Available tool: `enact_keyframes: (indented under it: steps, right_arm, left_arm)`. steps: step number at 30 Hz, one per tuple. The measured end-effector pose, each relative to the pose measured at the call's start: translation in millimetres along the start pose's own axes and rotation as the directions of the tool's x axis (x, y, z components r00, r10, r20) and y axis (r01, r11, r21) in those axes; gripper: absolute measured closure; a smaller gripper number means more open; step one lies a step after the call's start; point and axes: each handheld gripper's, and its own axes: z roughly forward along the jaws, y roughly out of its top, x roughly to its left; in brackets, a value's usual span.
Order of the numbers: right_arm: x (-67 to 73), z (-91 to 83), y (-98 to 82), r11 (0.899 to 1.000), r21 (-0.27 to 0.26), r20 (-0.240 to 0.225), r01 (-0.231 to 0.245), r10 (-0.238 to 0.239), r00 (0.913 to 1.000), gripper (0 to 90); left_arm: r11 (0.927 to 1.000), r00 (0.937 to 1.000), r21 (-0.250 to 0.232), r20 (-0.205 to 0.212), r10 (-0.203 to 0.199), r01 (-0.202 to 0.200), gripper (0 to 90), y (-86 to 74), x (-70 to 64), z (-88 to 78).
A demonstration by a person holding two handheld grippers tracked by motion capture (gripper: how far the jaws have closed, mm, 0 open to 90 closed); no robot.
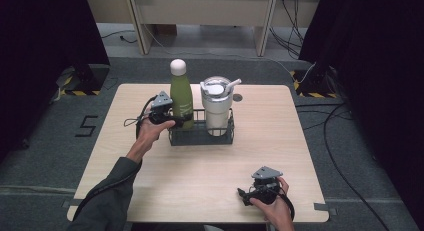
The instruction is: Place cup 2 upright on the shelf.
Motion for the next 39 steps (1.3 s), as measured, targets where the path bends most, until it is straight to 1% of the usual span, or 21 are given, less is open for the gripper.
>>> enact_keyframes:
  steps: [4,11,14,17,22,24,26,29,33,39]
  right_arm:
    - [0.0,0.0,0.0,1.0,0.0,0.0,0.0,0.0,1.0,0.3]
    - [-0.1,0.1,0.0,1.0,0.0,0.001,0.001,-0.001,1.0,0.3]
    - [-0.1,0.0,0.0,1.0,0.0,0.001,0.001,-0.001,1.0,0.3]
    - [-0.1,0.1,-0.1,1.0,0.0,0.001,0.002,-0.002,1.0,0.3]
    - [0.0,0.0,0.0,1.0,0.0,0.0,0.0,0.0,1.0,0.3]
    - [0.1,0.0,0.0,1.0,0.0,0.0,0.0,0.0,1.0,0.3]
    - [0.1,0.0,0.0,1.0,0.0,0.0,0.0,0.0,1.0,0.3]
    - [0.0,0.0,0.0,1.0,0.0,0.0,0.001,-0.001,1.0,0.3]
    - [0.0,0.0,0.0,1.0,0.0,0.0,0.0,0.0,1.0,0.3]
    - [0.0,0.0,0.0,1.0,0.0,0.0,0.0,0.0,1.0,0.3]
  left_arm:
    - [1.0,1.0,0.005,0.001,-0.005,0.005,20.6,-5.4,0.6,2.4]
    - [0.9997,0.9999,0.022,-0.008,0.013,-0.012,20.6,-10.6,-0.9,6.2]
    - [0.9996,0.9999,0.026,-0.01,0.013,-0.012,20.5,-13.1,-1.2,8.2]
    - [0.9999,0.9999,0.01,-0.009,0.009,-0.009,20.5,-16.0,-1.6,8.4]
    - [0.9997,0.9997,-0.005,-0.003,0.025,-0.025,20.4,-20.7,-1.6,5.2]
    - [0.9998,0.9999,-0.018,-0.003,0.013,-0.013,20.4,-22.5,-0.7,4.3]
    - [0.9998,1.0,-0.021,-0.006,0.007,-0.007,20.3,-22.9,-0.3,4.5]
    - [0.9995,0.9995,-0.006,-0.009,0.031,-0.031,20.3,-21.6,-2.5,5.0]
    - [0.9999,0.9999,-0.004,-0.007,0.013,-0.014,20.1,-21.1,-1.9,5.7]
    - [1.0,0.9999,-0.003,-0.009,0.008,-0.008,19.5,-20.8,-2.5,5.3]
